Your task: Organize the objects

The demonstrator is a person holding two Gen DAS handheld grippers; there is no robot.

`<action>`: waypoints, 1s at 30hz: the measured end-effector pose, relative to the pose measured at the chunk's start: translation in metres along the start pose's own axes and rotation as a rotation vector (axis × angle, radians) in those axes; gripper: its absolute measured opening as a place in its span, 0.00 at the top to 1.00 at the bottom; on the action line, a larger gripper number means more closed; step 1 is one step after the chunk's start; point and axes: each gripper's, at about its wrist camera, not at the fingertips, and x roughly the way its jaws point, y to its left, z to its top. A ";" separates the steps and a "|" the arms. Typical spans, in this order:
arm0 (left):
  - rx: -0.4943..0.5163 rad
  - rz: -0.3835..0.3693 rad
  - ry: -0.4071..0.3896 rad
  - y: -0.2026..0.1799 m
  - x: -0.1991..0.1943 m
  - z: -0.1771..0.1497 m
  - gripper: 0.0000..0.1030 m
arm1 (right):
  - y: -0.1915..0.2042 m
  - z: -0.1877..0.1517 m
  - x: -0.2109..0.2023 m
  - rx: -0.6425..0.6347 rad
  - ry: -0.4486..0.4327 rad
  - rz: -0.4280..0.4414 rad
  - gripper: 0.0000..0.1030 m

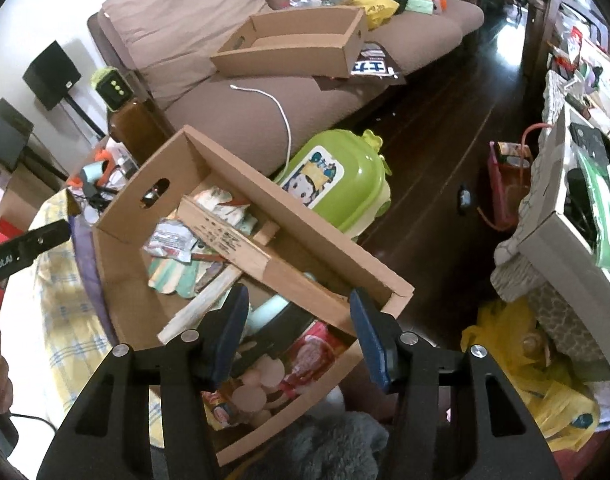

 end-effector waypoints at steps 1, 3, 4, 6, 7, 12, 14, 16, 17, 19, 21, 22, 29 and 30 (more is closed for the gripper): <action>-0.007 -0.005 -0.003 0.002 -0.006 -0.003 0.31 | 0.001 -0.001 -0.004 -0.006 -0.006 0.001 0.48; -0.020 -0.010 -0.018 0.007 -0.019 -0.009 0.31 | 0.006 -0.002 -0.015 -0.023 -0.023 0.008 0.48; -0.024 -0.010 -0.028 0.009 -0.025 -0.011 0.31 | 0.008 -0.002 -0.019 -0.029 -0.031 0.003 0.48; -0.023 -0.002 -0.054 0.012 -0.042 -0.014 0.31 | 0.013 -0.004 -0.030 -0.056 -0.055 -0.012 0.48; -0.025 0.004 -0.073 0.014 -0.052 -0.016 0.29 | 0.016 -0.004 -0.035 -0.068 -0.062 -0.014 0.48; -0.029 0.025 -0.144 0.022 -0.095 -0.025 0.21 | 0.033 -0.009 -0.064 -0.117 -0.101 0.006 0.48; -0.034 0.045 -0.156 0.026 -0.110 -0.030 0.15 | 0.039 -0.011 -0.075 -0.135 -0.115 0.014 0.48; -0.038 0.046 -0.159 0.031 -0.120 -0.036 0.12 | 0.043 -0.013 -0.085 -0.150 -0.126 0.016 0.48; -0.039 0.043 -0.172 0.035 -0.128 -0.041 0.12 | 0.044 -0.014 -0.090 -0.156 -0.130 0.018 0.48; -0.043 0.067 -0.189 0.042 -0.137 -0.048 0.12 | 0.046 -0.016 -0.098 -0.158 -0.135 0.021 0.48; -0.052 0.096 -0.185 0.051 -0.145 -0.057 0.12 | 0.047 -0.017 -0.106 -0.165 -0.148 0.023 0.48; -0.057 0.098 -0.183 0.053 -0.148 -0.061 0.12 | 0.048 -0.018 -0.110 -0.169 -0.152 0.026 0.48; -0.040 0.126 -0.229 0.060 -0.169 -0.086 0.12 | 0.065 -0.027 -0.129 -0.207 -0.148 0.057 0.48; -0.049 0.124 -0.227 0.062 -0.169 -0.087 0.12 | 0.068 -0.028 -0.131 -0.214 -0.150 0.058 0.48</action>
